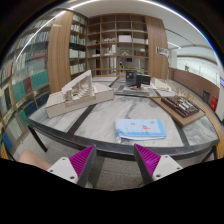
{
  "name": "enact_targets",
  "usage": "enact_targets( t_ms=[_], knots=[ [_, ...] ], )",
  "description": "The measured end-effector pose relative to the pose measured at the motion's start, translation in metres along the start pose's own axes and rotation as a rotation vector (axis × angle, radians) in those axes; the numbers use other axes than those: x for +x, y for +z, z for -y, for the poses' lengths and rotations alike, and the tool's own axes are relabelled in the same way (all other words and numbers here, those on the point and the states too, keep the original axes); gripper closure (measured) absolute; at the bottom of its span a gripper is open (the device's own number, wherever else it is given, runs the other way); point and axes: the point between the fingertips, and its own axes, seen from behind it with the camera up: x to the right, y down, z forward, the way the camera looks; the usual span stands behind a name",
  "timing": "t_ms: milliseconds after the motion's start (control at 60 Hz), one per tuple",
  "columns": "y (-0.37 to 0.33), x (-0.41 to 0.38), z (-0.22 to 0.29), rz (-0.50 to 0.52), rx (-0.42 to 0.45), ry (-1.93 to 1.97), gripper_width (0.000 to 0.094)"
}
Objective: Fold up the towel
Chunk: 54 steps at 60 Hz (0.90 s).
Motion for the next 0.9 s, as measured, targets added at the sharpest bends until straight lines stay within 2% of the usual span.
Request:
enact_targets(
  t_ms=[233, 433, 533, 650, 767, 800, 900],
  knots=[
    [0.045, 0.003, 0.016, 0.003, 0.012, -0.017, 0.0182],
    [0.126, 0.007, 0.034, -0.016, 0.002, -0.049, 0.0212],
    [0.169, 0.007, 0.04, -0.024, -0.011, -0.082, 0.0263],
    [0.211, 0.008, 0.035, -0.026, -0.035, -0.11, 0.0425],
    [0.232, 0.02, 0.01, -0.047, -0.107, -0.131, 0.05],
    [0.235, 0.018, 0.015, -0.033, -0.073, -0.121, 0.0552],
    [0.235, 0.022, 0.011, -0.036, -0.08, -0.093, 0.0673]
  ],
)
